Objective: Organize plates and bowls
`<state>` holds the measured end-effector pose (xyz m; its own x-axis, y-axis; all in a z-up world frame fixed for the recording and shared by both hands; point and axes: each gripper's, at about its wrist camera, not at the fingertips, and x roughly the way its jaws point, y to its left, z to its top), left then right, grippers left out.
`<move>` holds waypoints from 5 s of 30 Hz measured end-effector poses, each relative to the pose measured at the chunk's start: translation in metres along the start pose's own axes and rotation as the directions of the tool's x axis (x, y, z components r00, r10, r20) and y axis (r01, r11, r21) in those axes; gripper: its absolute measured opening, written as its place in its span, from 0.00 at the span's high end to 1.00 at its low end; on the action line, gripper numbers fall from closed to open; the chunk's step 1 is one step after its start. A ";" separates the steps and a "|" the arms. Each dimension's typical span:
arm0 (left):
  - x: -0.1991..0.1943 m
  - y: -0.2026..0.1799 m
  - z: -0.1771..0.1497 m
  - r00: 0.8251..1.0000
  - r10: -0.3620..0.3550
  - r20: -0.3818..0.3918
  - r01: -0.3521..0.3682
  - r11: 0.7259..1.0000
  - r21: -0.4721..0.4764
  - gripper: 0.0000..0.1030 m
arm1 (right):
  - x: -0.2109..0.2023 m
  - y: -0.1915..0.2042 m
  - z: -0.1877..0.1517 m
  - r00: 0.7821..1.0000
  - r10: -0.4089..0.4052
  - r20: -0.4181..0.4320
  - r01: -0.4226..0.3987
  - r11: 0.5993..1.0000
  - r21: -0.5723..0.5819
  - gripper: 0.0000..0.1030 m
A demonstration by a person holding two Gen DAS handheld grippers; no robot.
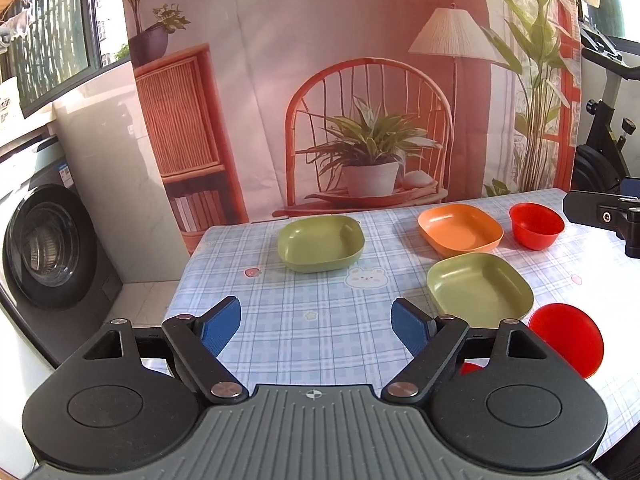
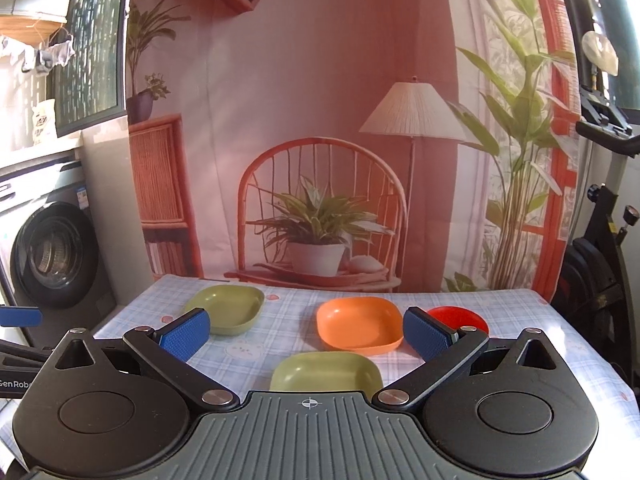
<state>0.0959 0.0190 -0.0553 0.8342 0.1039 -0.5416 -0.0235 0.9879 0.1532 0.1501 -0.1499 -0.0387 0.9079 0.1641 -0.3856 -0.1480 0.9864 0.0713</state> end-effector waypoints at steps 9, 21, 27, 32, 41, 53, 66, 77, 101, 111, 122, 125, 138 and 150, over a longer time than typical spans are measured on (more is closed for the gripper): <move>0.041 -0.003 -0.053 0.986 -0.085 -0.146 0.068 0.991 -0.119 0.44 | 0.038 0.013 -0.060 0.975 0.099 -0.198 -0.095 0.995 0.032 0.27; 0.058 -0.007 -0.080 0.955 -0.171 -0.244 0.133 0.977 -0.165 0.66 | 0.052 0.036 -0.103 0.915 0.179 -0.362 -0.191 0.982 0.004 0.64; 0.064 -0.010 -0.083 0.942 -0.210 -0.262 0.162 0.968 -0.191 0.69 | 0.058 0.033 -0.113 0.890 0.184 -0.416 -0.182 0.982 0.044 0.75; 0.069 -0.013 -0.088 0.923 -0.251 -0.293 0.194 0.958 -0.211 0.69 | 0.064 0.022 -0.116 0.878 0.179 -0.445 -0.156 0.984 0.089 0.81; 0.068 -0.014 -0.090 0.907 -0.309 -0.287 0.242 0.939 -0.246 0.85 | 0.065 0.023 -0.116 0.865 0.201 -0.461 -0.178 0.980 0.094 0.89; 0.067 -0.016 -0.090 0.906 -0.310 -0.289 0.242 0.938 -0.250 0.89 | 0.065 0.023 -0.117 0.862 0.215 -0.460 -0.188 0.977 0.103 0.91; 0.046 -0.024 -0.056 0.935 -0.299 -0.190 0.282 0.953 -0.114 0.89 | 0.052 0.016 -0.097 0.906 0.196 -0.376 -0.166 0.980 0.110 0.91; 0.039 -0.085 0.009 0.917 -0.376 -0.129 0.378 0.926 -0.016 0.89 | 0.024 -0.048 -0.056 0.972 0.094 -0.214 -0.054 0.981 0.186 0.92; 0.105 -0.161 -0.024 0.849 -0.401 -0.345 0.427 0.904 -0.001 0.88 | 0.035 -0.111 -0.116 0.948 -0.024 -0.318 0.106 0.964 0.244 0.92; 0.106 -0.163 -0.030 0.845 -0.405 -0.349 0.428 0.904 -0.012 0.87 | 0.038 -0.110 -0.121 0.943 -0.045 -0.330 0.127 0.965 0.232 0.91; 0.100 -0.159 -0.027 0.846 -0.418 -0.331 0.428 0.903 -0.045 0.82 | 0.036 -0.110 -0.119 0.944 -0.047 -0.325 0.126 0.966 0.227 0.87; 0.098 -0.156 -0.024 0.852 -0.417 -0.315 0.423 0.904 -0.054 0.82 | 0.034 -0.111 -0.117 0.946 -0.047 -0.320 0.126 0.965 0.229 0.87; 0.075 -0.141 -0.001 0.888 -0.416 -0.196 0.413 0.909 -0.057 0.82 | 0.017 -0.122 -0.093 0.968 -0.067 -0.241 0.121 0.968 0.219 0.87; 0.073 -0.134 0.051 0.917 -0.392 -0.076 0.390 0.920 -0.035 0.82 | 0.016 -0.173 -0.038 0.981 -0.161 -0.112 0.178 0.969 0.168 0.87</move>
<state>0.1885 -0.1112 -0.0731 0.7323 -0.2833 -0.6192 0.2848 0.9534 -0.0994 0.1757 -0.3176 -0.0927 0.8701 0.0030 -0.4929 0.0844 0.9843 0.1551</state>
